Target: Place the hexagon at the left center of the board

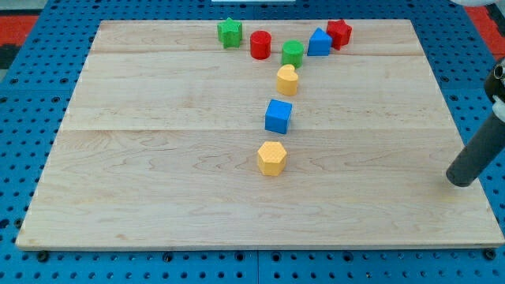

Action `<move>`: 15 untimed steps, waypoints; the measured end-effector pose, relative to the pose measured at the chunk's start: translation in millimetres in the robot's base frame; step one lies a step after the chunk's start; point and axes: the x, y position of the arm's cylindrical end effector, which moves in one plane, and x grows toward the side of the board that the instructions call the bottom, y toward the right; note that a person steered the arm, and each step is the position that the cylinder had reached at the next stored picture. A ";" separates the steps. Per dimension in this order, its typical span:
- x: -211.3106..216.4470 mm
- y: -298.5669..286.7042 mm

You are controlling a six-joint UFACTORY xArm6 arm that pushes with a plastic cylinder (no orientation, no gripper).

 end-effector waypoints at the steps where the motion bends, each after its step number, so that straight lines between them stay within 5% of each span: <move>1: 0.0 0.0; 4: -61.2 -43.1; 7: -1.1 -206.0; 9: -87.5 -311.6; 12: -119.8 -320.5; 13: -109.8 -402.3; 14: -71.7 -383.2; 15: -63.5 -440.8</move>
